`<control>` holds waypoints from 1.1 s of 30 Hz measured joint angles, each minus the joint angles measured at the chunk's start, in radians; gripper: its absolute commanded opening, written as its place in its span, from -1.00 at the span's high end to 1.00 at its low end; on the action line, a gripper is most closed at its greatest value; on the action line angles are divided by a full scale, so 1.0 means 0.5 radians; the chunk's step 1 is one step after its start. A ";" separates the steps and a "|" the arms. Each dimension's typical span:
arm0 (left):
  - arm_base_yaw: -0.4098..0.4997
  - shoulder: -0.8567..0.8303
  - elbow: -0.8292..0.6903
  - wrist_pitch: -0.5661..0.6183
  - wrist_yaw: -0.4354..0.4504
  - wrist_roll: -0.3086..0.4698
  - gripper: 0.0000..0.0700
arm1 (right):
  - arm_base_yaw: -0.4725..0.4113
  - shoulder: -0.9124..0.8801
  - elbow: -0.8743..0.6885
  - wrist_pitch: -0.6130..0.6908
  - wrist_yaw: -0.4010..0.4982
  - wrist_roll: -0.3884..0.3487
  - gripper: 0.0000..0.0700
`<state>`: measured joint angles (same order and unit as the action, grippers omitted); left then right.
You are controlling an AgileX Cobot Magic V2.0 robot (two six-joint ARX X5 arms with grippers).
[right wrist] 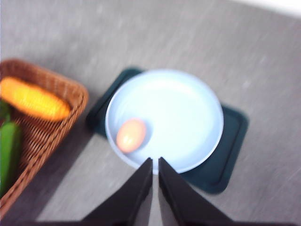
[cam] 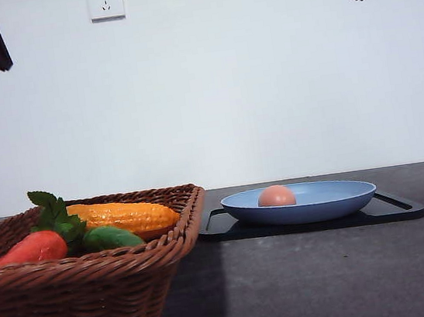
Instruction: Transfer egg from basket to plate and serve
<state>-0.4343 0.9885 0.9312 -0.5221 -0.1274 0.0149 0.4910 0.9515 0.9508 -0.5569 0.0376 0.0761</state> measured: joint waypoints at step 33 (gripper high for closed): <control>-0.085 -0.415 -0.583 0.381 0.147 -0.309 1.00 | 0.164 -0.362 -0.927 0.930 0.194 0.172 1.00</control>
<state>-0.4766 0.7812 0.6399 -0.3315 -0.0540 -0.1397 0.5732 0.7708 0.4873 -0.0917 0.1348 0.1623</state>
